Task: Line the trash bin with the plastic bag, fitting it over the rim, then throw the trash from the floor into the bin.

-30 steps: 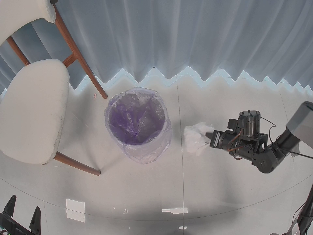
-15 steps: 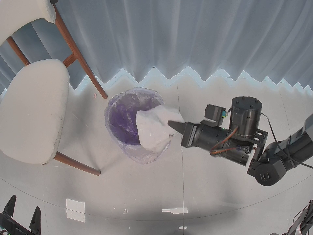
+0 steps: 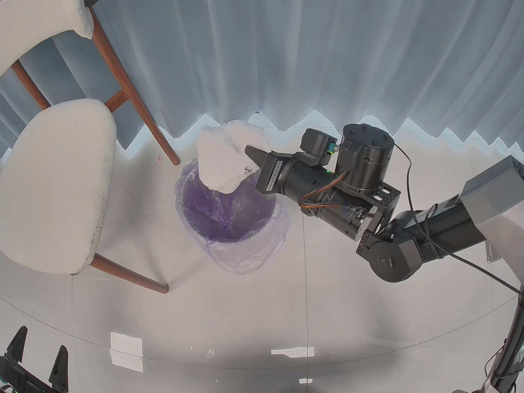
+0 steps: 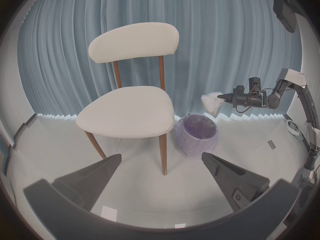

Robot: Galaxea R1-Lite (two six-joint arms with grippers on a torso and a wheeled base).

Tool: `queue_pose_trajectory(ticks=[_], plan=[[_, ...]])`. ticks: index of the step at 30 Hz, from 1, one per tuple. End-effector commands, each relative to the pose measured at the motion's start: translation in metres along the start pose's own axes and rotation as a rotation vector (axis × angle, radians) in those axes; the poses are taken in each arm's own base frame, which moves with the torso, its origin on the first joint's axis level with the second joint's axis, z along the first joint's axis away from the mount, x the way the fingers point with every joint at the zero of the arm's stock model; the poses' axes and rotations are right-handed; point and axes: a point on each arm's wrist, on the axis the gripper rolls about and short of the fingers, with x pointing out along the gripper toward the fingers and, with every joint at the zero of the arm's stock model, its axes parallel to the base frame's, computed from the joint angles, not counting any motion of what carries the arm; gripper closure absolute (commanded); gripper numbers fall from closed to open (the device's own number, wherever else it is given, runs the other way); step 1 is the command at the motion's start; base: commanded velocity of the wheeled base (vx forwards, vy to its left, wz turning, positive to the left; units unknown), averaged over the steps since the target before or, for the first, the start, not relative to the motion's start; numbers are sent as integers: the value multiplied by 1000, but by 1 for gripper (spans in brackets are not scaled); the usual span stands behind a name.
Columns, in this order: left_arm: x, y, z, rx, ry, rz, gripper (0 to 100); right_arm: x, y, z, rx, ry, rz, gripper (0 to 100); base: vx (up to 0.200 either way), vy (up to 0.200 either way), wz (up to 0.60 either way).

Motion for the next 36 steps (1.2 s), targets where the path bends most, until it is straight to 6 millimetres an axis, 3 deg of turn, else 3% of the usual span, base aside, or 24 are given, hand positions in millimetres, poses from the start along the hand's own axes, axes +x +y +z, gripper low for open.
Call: queue_pose_trajectory(ticks=[1,6,11,17,19,20,23,28,29,30,32,36], plan=[[0,0,-3,0,-3,0,0,8,-2,-11,0,16,-2,0,0,0,0],[0,0,-3,0,-3,0,0,4,0,1,1,-26,9,0,0,0,0],[0,0,-3,0,-3,0,0,-12,7,29,1,-77,14,0,0,0,0],[0,0,-3,0,-3,0,0,-64,5,75,-10,-143,-32,0,0,0,0],[0,0,-3,0,-3,0,0,-99,-3,96,-26,-168,-104,0,0,0,0],[0,0,-3,0,-3,0,0,-103,-4,99,-28,-174,-111,0,0,0,0],[0,0,-3,0,-3,0,0,-164,-21,125,-50,-225,-236,0,0,0,0],[0,0,-3,0,-3,0,0,-243,-33,140,-83,-278,-429,0,0,0,0],[0,0,-3,0,-3,0,0,-248,-32,141,-87,-282,-439,0,0,0,0],[0,0,-3,0,-3,0,0,-272,-29,142,-109,-289,-486,0,0,0,0],[0,0,-3,0,-3,0,0,-295,-25,141,-131,-285,-537,0,0,0,0],[0,0,-3,0,-5,0,0,-344,-7,119,-166,-234,-666,0,0,0,0]])
